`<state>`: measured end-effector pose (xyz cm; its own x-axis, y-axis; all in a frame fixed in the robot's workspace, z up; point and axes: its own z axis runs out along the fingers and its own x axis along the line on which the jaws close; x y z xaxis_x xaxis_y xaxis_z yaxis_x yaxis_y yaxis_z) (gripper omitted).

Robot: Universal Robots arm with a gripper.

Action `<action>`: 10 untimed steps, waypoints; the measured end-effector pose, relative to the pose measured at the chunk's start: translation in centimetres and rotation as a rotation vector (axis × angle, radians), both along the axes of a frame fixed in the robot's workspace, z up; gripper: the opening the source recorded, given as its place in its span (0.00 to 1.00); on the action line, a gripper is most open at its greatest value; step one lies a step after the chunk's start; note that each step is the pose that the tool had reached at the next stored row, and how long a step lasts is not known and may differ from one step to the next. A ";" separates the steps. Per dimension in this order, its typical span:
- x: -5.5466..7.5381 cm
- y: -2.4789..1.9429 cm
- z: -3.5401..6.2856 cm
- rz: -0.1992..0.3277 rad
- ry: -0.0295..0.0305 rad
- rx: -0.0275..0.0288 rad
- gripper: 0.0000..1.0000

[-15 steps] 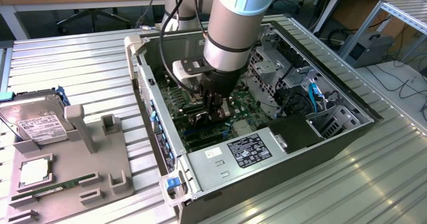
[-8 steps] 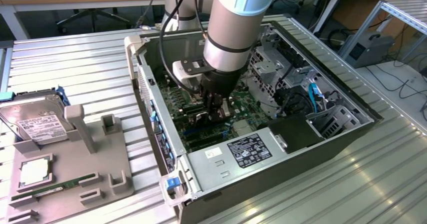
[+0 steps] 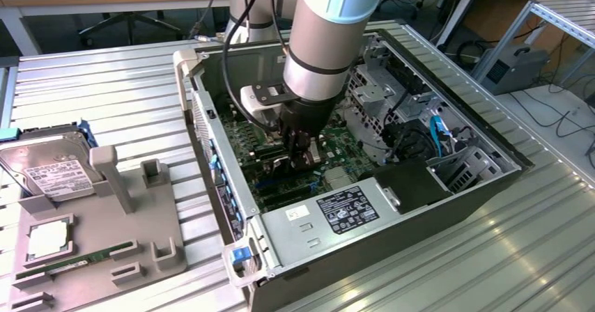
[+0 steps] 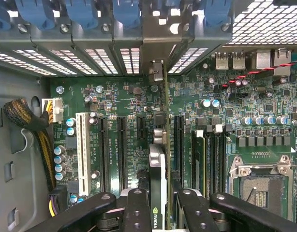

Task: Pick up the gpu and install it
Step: 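Insert the gpu into the slot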

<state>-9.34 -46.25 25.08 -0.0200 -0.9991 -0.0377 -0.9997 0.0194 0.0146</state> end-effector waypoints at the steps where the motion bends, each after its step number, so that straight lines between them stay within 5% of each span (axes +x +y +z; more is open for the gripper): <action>1: 0.0 0.00 0.00 0.000 -0.0001 0.0000 0.27; 10: 0.0 0.00 0.00 0.000 -0.0003 0.0001 0.27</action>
